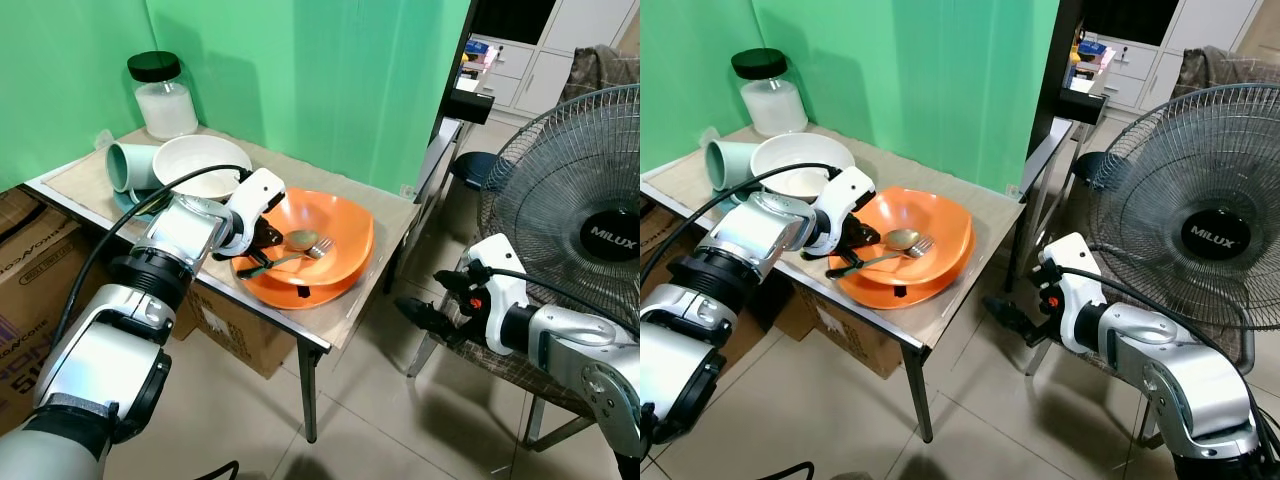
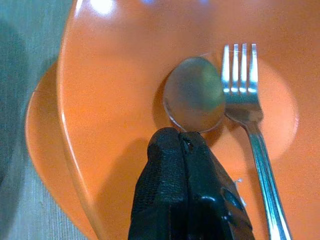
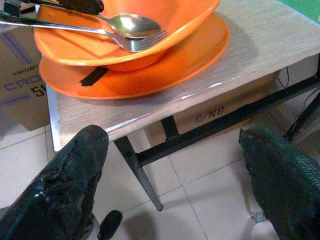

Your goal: Setting the table

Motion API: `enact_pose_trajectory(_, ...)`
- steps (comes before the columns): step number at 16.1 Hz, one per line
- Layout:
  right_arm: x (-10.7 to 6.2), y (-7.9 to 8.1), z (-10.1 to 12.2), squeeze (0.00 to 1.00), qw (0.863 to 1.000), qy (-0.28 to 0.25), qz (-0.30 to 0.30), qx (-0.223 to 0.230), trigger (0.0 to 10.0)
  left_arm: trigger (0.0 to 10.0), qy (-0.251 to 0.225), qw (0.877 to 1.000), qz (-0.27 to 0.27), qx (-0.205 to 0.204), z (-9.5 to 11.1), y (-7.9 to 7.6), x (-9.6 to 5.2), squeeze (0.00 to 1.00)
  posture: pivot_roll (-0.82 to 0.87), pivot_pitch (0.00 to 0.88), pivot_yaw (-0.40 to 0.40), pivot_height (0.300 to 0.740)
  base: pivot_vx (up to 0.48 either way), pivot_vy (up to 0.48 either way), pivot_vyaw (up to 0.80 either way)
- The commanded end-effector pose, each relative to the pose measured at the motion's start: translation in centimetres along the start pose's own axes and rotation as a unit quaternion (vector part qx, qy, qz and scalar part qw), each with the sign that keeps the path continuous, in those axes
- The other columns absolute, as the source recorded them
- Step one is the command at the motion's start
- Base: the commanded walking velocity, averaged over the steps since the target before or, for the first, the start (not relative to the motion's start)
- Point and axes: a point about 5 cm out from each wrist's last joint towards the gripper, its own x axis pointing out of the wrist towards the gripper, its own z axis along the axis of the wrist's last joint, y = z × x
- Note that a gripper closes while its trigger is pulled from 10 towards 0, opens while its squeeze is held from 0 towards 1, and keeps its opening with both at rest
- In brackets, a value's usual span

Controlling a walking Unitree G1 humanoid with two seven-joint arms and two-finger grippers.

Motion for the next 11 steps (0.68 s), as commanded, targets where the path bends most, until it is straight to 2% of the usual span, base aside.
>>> enact_pose_trajectory(1,0.0,-0.3,0.3,0.0,1.0,0.001,-0.007,0.0,10.0,0.0,-0.003,1.0,0.013,0.003,0.6,0.5,-0.3,0.0,0.06,0.0,-0.001,0.74,0.0,0.0,0.0)
enact_pose_trajectory(7,0.2,-0.7,0.7,0.0,1.0,0.0,-0.021,0.0,10.0,0.0,-0.041,0.999,0.031,-0.013,1.7,1.6,-0.9,0.0,0.06,0.0,-0.002,0.74,0.0,0.0,0.0)
enact_pose_trajectory(11,0.2,-0.9,0.9,0.0,1.0,-0.003,-0.028,0.0,10.0,0.0,-0.069,0.997,0.022,-0.025,2.4,1.8,-1.2,0.0,0.06,0.0,-0.002,0.74,0.0,0.0,0.0)
